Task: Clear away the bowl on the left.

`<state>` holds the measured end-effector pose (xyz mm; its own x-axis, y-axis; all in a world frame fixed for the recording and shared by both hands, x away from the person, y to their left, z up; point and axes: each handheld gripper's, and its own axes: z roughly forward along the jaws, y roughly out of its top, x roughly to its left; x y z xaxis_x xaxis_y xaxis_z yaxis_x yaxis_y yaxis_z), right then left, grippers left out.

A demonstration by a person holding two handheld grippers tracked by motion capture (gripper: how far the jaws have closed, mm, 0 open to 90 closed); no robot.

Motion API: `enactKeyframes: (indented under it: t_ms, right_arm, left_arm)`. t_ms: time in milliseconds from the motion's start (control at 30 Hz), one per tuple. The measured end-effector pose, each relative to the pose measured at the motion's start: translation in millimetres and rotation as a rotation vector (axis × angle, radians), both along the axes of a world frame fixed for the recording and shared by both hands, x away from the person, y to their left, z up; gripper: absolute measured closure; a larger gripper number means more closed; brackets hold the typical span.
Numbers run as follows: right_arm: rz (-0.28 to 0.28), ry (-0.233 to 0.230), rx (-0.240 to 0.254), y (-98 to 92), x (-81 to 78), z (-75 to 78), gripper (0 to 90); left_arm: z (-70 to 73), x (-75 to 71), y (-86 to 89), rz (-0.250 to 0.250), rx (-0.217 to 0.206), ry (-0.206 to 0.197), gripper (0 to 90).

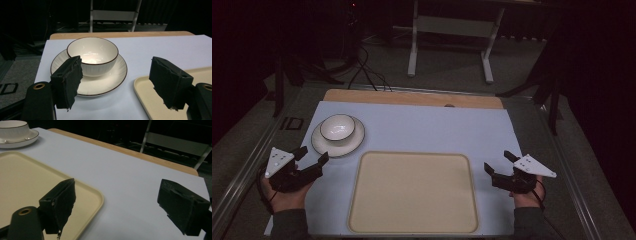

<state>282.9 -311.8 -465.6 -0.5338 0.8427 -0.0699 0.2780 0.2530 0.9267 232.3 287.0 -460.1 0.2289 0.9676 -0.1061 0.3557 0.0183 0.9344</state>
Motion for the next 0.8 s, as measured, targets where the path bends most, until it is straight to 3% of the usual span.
enactKeyframes:
  t_ms: [633,800]
  right_arm:
    - [0.012,-0.026,-0.006,2.2,-0.8,0.7,14.6]
    - [0.014,-0.029,-0.007,2.9,-1.3,0.9,14.6]
  left_arm:
    - [-2.4,1.8,0.8,0.004,-0.026,0.000,28.0]
    - [-0.3,3.8,1.1,0.028,-0.022,0.005,29.7]
